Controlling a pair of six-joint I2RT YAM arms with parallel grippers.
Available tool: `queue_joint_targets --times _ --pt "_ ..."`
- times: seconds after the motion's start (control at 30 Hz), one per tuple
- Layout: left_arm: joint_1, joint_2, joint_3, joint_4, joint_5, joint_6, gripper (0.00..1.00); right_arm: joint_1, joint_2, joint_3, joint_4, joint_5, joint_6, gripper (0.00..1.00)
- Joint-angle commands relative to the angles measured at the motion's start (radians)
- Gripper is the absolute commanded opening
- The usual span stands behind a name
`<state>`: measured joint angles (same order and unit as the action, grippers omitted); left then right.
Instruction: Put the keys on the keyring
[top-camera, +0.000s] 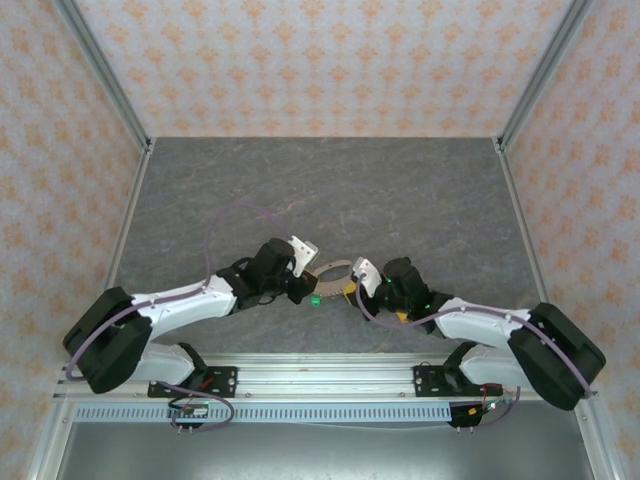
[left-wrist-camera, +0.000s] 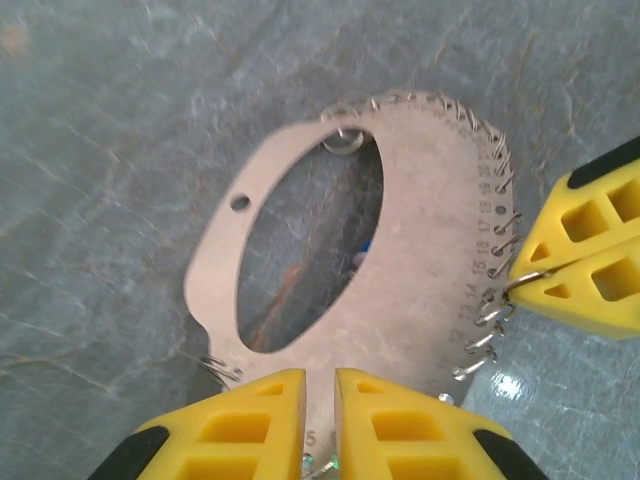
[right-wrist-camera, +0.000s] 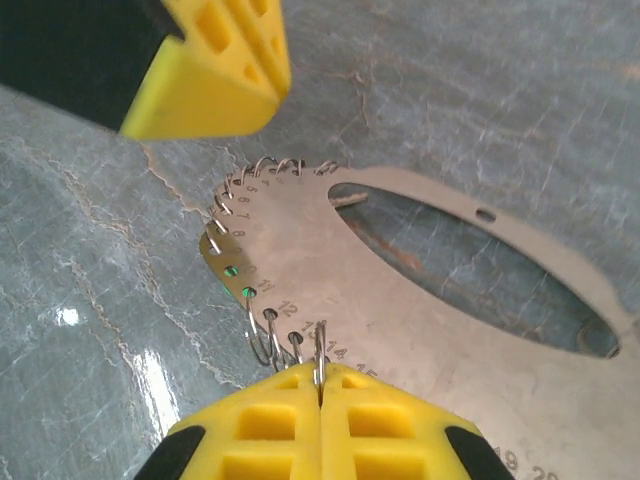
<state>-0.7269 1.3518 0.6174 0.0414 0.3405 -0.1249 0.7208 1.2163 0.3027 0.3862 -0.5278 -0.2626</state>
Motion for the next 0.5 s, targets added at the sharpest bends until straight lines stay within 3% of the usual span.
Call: queue_joint_targets --times 0.0,0.47 --pt "-0.003 0.063 0.02 0.033 0.067 -0.018 0.15 -0.001 0.048 0.001 0.068 -0.005 0.119 0.0" --pt "-0.006 0.321 0.149 0.021 0.111 -0.027 0.12 -0.001 0.139 0.058 -0.088 0.082 0.256 0.0"
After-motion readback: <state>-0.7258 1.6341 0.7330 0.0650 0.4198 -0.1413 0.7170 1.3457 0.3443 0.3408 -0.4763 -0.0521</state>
